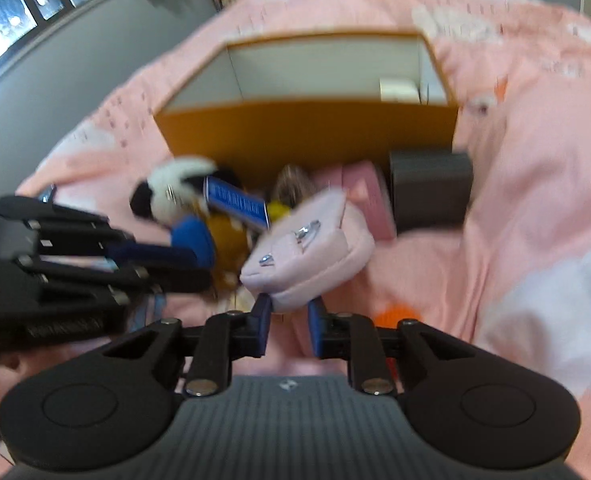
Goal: Organize objects
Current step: 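Grasp the pink backpack pouch with the left tool and lift it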
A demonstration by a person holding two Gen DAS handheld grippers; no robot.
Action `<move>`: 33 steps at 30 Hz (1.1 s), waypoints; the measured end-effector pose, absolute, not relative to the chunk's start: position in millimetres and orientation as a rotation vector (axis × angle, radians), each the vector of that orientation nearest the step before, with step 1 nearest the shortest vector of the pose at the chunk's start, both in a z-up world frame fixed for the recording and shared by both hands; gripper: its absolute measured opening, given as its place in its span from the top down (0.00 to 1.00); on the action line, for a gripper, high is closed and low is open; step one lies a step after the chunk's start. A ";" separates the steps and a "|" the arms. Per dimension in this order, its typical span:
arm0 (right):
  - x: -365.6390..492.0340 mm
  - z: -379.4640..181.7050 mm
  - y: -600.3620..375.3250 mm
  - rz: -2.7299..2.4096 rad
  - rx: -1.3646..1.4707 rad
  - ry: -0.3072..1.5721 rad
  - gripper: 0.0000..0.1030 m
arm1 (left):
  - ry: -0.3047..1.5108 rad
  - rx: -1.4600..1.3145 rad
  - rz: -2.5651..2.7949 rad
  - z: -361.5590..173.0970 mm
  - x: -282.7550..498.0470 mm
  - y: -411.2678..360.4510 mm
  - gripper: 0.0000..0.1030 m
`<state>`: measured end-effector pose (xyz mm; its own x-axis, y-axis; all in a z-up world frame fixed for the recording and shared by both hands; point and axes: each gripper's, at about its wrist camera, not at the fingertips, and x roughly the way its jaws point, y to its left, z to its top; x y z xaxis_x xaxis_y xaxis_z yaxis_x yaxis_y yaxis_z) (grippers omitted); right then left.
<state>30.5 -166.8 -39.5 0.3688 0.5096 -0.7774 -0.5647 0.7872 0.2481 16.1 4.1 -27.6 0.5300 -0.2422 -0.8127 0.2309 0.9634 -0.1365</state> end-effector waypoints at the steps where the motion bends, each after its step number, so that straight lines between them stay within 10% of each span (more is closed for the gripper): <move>1: 33.2 -37.8 -164.5 0.700 -0.060 0.960 0.82 | 0.957 0.000 -0.282 -26.6 17.1 3.0 0.76; 22: 92.8 -28.4 -141.5 0.723 0.101 0.794 0.81 | 0.883 0.012 -0.181 -47.4 74.7 -15.7 0.57; 33: 101.1 -36.5 -188.6 0.565 0.211 0.840 0.69 | 0.904 -0.133 -0.078 -48.4 81.4 13.5 0.67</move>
<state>101.1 -188.6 -36.5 0.5315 0.5506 -0.6438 -0.3888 0.8337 0.3921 81.4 13.5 -48.4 0.6165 -0.1235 -0.7776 0.0118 0.9890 -0.1477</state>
